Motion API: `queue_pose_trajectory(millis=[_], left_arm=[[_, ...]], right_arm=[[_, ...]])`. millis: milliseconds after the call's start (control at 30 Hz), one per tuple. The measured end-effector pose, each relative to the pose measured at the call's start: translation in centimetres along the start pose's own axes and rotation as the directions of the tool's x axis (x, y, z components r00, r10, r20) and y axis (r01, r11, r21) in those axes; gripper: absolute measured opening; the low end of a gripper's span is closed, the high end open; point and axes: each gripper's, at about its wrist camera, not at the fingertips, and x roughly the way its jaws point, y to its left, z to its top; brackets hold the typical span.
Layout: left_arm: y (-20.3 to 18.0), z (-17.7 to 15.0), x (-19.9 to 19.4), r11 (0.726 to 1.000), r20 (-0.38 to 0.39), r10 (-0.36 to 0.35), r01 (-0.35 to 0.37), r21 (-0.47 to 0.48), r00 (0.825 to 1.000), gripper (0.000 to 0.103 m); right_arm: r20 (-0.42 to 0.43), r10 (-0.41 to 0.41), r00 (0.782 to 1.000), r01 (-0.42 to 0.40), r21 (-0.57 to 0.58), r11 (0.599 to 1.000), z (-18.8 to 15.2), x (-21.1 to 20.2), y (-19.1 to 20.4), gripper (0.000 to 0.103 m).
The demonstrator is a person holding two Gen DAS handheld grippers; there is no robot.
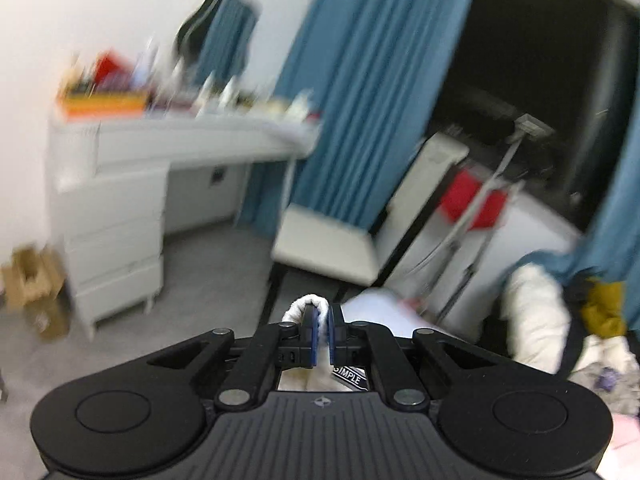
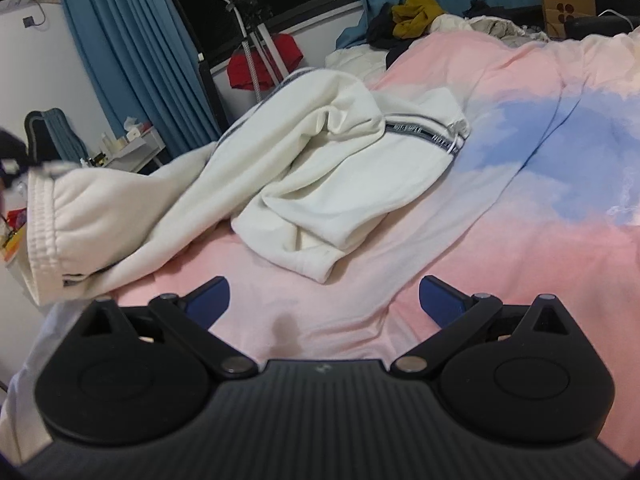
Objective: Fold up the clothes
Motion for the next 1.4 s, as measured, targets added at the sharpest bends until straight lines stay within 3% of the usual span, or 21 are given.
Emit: queue_pose_trajectory(millis=[133, 267, 367, 400, 467, 567, 733, 867, 933, 967, 1067, 1200, 1233, 1333, 1400], left_arm=[[3.2, -3.2, 2.6, 0.997, -0.023, -0.038, 0.036, -0.063, 0.999, 0.006], [5.4, -4.4, 1.7, 0.990, -0.001, -0.072, 0.072, -0.125, 0.997, 0.009], [7.0, -4.3, -0.6, 0.978, -0.006, -0.118, 0.115, -0.174, 0.993, 0.029], [7.5, -4.3, -1.9, 0.971, -0.002, -0.146, 0.142, -0.194, 0.989, 0.040], [8.8, -4.0, -5.8, 0.955, 0.016, -0.196, 0.195, -0.226, 0.980, 0.053], [10.0, -5.5, -10.9, 0.940, 0.017, -0.230, 0.227, -0.254, 0.973, 0.061], [10.9, -11.5, -17.1, 0.872, -0.054, -0.356, 0.311, -0.377, 0.933, 0.067], [10.6, -17.6, -18.8, 0.813, -0.117, -0.439, 0.339, -0.473, 0.891, 0.069], [10.1, -19.7, -18.9, 0.800, -0.157, -0.471, 0.346, -0.490, 0.868, 0.069], [9.7, -20.2, -18.8, 0.807, -0.180, -0.475, 0.346, -0.478, 0.861, 0.072], [8.8, -21.8, -17.8, 0.833, -0.219, -0.457, 0.328, -0.446, 0.862, 0.075], [9.1, -24.5, -15.2, 0.846, -0.261, -0.391, 0.234, -0.479, 0.883, 0.075], [9.3, -25.1, -14.8, 0.839, -0.253, -0.392, 0.231, -0.493, 0.884, 0.075], [9.9, -26.3, -13.5, 0.807, -0.223, -0.389, 0.214, -0.550, 0.894, 0.075], [10.4, -26.4, -12.6, 0.781, -0.198, -0.409, 0.229, -0.580, 0.891, 0.075]], right_arm=[[-0.017, -0.002, 1.000, 0.001, -0.009, 1.000, -0.3, 1.2, 0.1, 0.103], [-0.016, -0.001, 1.000, 0.000, -0.015, 1.000, -0.3, 1.6, 0.3, 0.103], [-0.002, 0.001, 1.000, -0.001, -0.010, 1.000, -0.1, 1.3, 0.2, 0.103], [0.003, 0.004, 1.000, -0.004, -0.001, 1.000, 0.0, 1.2, 0.1, 0.103], [0.013, 0.014, 1.000, -0.014, 0.018, 1.000, 0.3, 0.7, -0.1, 0.103], [0.033, 0.038, 0.999, -0.039, 0.037, 0.999, 0.6, -0.1, -0.3, 0.103], [0.027, 0.136, 0.990, -0.138, 0.164, 0.977, 1.3, -1.1, -1.6, 0.103], [-0.008, 0.173, 0.985, -0.162, 0.300, 0.940, 2.0, -1.0, -3.6, 0.103], [-0.007, 0.199, 0.980, -0.181, 0.385, 0.905, 2.4, -1.0, -5.0, 0.103], [-0.002, 0.214, 0.977, -0.192, 0.431, 0.882, 2.6, -0.9, -5.8, 0.103], [0.024, 0.269, 0.963, -0.234, 0.571, 0.787, 3.2, -0.1, -7.9, 0.103], [0.031, 0.356, 0.934, -0.286, 0.664, 0.691, 4.1, 2.8, -8.8, 0.103], [0.030, 0.371, 0.928, -0.291, 0.680, 0.673, 4.3, 3.6, -8.7, 0.103], [-0.005, 0.389, 0.921, -0.284, 0.676, 0.680, 4.9, 5.7, -8.3, 0.099], [-0.032, 0.389, 0.921, -0.270, 0.666, 0.695, 5.0, 7.1, -8.1, 0.095]])
